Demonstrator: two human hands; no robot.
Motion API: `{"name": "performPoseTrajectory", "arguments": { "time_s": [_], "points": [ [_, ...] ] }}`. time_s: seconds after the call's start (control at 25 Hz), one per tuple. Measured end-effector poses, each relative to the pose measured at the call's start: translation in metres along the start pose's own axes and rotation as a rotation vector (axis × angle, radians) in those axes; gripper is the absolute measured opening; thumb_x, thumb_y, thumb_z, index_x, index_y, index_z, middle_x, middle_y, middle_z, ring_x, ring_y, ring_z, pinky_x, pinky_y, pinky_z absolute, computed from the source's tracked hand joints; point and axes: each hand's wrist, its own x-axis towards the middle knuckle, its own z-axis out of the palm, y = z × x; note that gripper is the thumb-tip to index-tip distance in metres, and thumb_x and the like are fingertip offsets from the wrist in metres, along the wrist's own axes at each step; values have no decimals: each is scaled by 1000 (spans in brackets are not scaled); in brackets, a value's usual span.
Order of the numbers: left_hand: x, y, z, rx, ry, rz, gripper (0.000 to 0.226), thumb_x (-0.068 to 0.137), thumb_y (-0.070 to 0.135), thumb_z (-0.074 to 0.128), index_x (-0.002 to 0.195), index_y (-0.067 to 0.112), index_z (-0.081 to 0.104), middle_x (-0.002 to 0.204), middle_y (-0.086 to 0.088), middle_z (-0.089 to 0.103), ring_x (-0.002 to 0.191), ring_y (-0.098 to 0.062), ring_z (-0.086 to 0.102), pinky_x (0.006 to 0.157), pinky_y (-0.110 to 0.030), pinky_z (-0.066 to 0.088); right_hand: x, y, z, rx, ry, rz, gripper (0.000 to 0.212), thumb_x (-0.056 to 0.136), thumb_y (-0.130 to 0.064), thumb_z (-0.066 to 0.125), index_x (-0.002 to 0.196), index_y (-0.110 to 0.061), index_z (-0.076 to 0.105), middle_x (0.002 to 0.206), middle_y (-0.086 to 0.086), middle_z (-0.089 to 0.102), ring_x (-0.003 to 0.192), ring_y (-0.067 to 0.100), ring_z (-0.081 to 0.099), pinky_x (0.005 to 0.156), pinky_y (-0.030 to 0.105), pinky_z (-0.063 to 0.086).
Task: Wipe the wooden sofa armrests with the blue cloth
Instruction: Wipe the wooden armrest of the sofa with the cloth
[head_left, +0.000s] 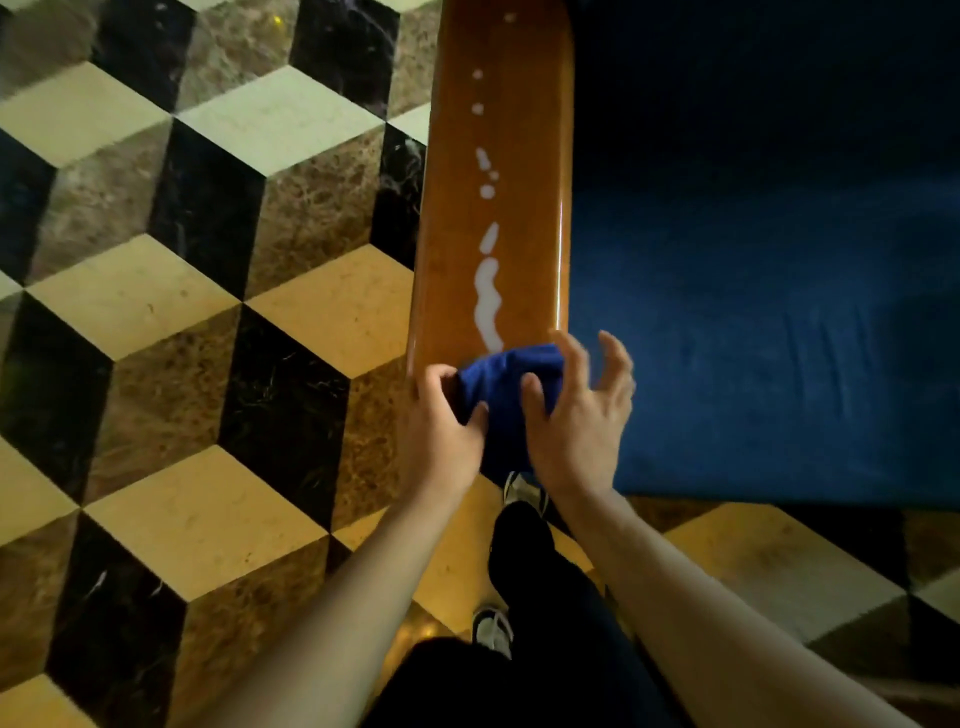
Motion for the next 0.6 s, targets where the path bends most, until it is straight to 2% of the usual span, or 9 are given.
{"name": "performPoseTrajectory", "arguments": {
  "time_s": [0.08,0.12,0.16,0.24,0.32,0.4,0.44,0.52,0.6],
  "points": [
    [8,-12,5,267,122,28,49,84,31,73,123,16,49,129,-15,53,117,-33,48,94,-47,47,-6,-7,23,-141,-225,55,70,98,-64,42,158,-41,14,171,10,-6,156,41,0,125,62,11],
    [12,-18,7,293,154,40,51,84,35,71,125,15,49,131,-16,51,118,-34,47,93,-45,43,-8,-9,33,-173,-305,78,78,96,-72,35,160,-41,2,171,10,-16,156,44,-7,125,63,7],
    [15,-21,7,247,163,8,52,85,40,67,127,16,48,132,-15,49,117,-33,47,91,-43,42,-7,-10,40,-191,-335,108,85,94,-78,31,160,-40,-7,170,10,-22,156,46,-8,124,65,7],
    [31,-27,5,45,135,-224,54,91,55,50,133,22,48,138,-10,48,114,-27,53,85,-36,46,6,-8,46,-212,-317,149,96,87,-86,30,159,-39,-14,170,13,-21,155,50,2,122,66,16],
    [55,-29,-1,-109,33,-502,65,91,68,33,138,24,49,140,-8,53,109,-23,59,84,-36,50,33,-10,47,-203,-295,145,105,83,-89,36,159,-37,-14,171,16,-10,149,52,23,114,64,33],
    [77,-28,-4,-151,-103,-710,79,89,78,23,146,27,46,143,-8,54,119,-31,58,100,-43,47,72,-14,48,-114,-249,161,112,78,-90,44,159,-35,-11,169,17,9,136,49,44,99,59,48],
    [86,-27,-6,-141,-138,-759,85,86,82,20,148,28,44,146,-8,52,125,-34,55,105,-46,43,94,-17,49,-60,-224,180,115,76,-90,47,160,-34,-8,165,17,22,130,45,52,93,55,51],
    [96,-28,-10,-87,-157,-762,92,83,86,17,149,27,42,152,-8,48,132,-36,50,108,-48,39,141,-16,51,114,-192,293,117,72,-88,53,162,-28,8,152,12,47,124,37,60,94,46,51],
    [99,-32,-14,-49,-163,-708,94,82,87,15,151,27,40,154,-8,46,134,-35,48,107,-48,38,180,-13,47,369,-191,456,107,67,-84,57,152,-21,40,134,4,65,117,24,66,97,36,53]
  ]
}}
